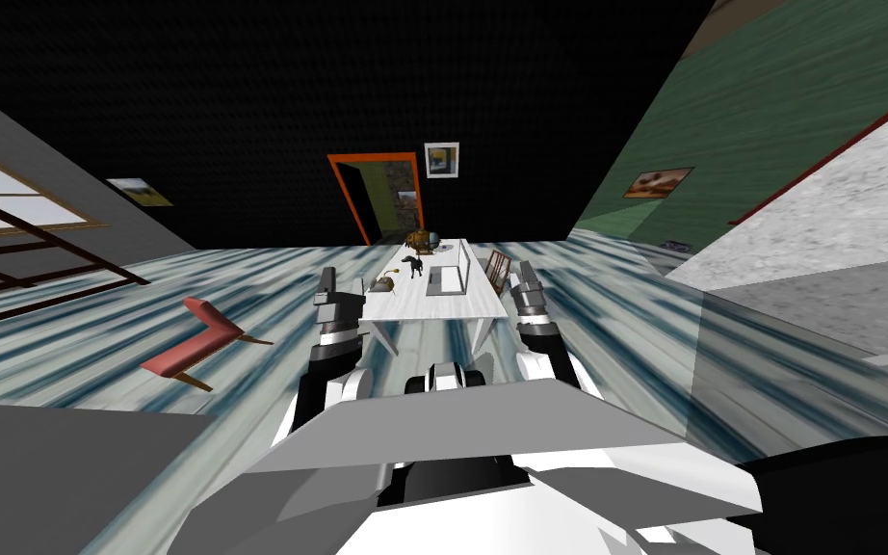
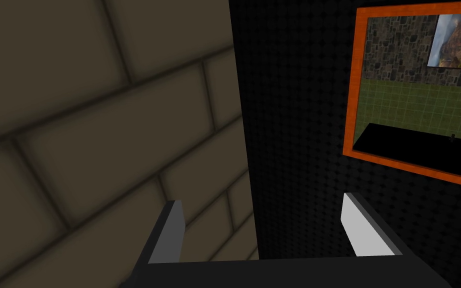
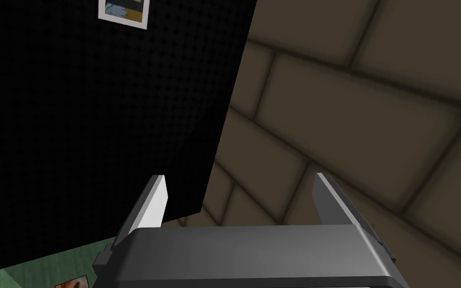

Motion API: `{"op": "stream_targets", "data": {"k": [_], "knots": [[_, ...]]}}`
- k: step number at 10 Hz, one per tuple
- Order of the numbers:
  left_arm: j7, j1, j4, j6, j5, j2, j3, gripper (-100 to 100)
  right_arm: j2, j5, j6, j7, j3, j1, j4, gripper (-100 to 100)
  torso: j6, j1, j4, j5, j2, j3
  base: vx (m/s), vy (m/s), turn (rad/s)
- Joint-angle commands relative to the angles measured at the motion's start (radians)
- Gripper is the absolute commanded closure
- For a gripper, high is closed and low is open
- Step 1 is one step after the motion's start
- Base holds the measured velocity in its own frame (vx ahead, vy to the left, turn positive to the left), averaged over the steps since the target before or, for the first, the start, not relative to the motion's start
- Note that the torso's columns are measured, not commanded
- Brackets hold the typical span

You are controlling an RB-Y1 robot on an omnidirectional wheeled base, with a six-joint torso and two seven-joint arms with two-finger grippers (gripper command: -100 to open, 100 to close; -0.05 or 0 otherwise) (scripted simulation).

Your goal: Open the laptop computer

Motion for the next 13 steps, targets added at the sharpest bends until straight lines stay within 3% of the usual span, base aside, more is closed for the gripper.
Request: {"op": "stream_targets", "data": {"k": [1,12,13], "knots": [[0.0,0.0,0.0,0.0,0.0,0.0,0.0,0,-0.059,0.055,0.022,0.043,-0.026,0.006,0.017,-100,0.0,0.0,0.0,0.0,0.0,0.0,0.01,0.06,0.03],[0.0,0.0,0.0,0.0,0.0,0.0,0.0,0,-0.296,0.382,0.161,0.299,-0.196,0.029,0.129,-100,0.0,-0.001,0.0,0.0,0.0,0.0,0.021,0.078,0.047],[0.0,0.0,0.0,0.0,0.0,0.0,0.0,0,-0.296,0.39,0.161,0.299,-0.196,0.029,0.129,-100,0.0,-0.001,0.0,0.0,0.0,0.0,0.023,0.06,0.035]]}}
